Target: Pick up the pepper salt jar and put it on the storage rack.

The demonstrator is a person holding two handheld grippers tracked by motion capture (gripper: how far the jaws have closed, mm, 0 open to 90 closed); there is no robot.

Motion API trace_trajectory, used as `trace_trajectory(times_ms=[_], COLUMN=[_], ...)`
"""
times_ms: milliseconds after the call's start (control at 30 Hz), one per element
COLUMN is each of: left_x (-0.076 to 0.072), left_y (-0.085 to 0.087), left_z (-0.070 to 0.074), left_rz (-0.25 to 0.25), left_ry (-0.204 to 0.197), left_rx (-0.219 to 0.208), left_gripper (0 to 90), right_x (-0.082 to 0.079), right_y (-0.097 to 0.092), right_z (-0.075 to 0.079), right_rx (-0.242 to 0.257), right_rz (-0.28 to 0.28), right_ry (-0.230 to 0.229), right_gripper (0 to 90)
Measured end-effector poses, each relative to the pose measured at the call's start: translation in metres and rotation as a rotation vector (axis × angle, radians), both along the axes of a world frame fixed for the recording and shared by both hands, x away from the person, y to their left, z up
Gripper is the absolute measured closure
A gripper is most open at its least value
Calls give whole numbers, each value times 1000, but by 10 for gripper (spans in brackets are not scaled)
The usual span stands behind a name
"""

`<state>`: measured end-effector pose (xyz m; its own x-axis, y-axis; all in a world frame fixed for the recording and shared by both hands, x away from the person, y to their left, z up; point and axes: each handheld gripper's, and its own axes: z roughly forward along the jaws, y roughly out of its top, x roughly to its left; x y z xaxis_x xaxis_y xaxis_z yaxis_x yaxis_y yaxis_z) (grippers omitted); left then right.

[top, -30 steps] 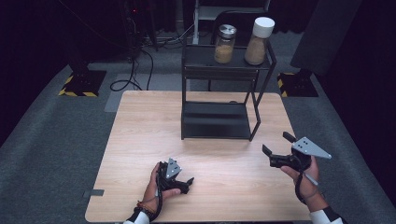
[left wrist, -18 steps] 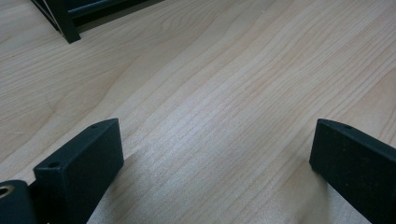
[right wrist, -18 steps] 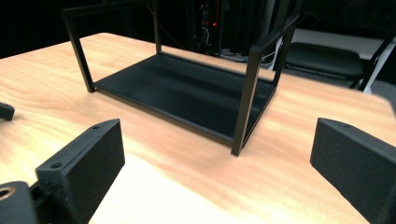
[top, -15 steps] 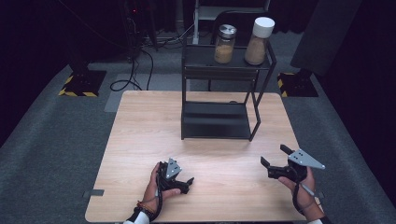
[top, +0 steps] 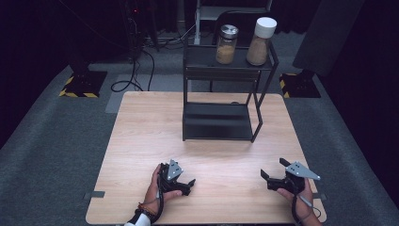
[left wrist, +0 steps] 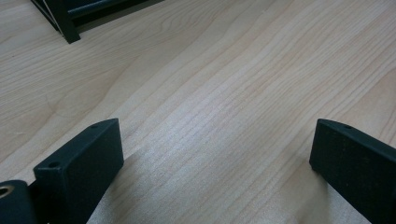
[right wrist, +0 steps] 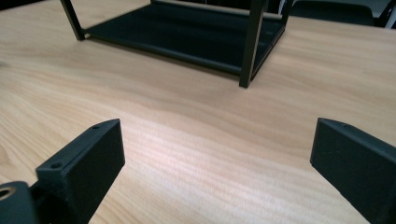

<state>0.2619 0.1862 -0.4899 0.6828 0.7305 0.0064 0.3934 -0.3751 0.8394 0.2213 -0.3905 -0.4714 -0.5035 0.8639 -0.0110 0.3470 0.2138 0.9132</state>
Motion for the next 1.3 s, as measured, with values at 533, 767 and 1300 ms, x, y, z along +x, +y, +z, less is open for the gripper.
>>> trace_trajectory(times_ms=[533,767,1300], left_x=[0,0,0], left_y=[0,0,0], left_z=[0,0,0], left_rz=[-1,-1,0], left_ry=[0,0,-1], left_rx=[0,0,1], left_gripper=[27,27,26], right_x=[-2,1,11], right_y=[4,6,10], right_z=[-20,-19,-11], right_rx=[-36,-54,-93], right_rz=[-5,-3,15], right_ry=[71,94,151], right_gripper=[27,27,13])
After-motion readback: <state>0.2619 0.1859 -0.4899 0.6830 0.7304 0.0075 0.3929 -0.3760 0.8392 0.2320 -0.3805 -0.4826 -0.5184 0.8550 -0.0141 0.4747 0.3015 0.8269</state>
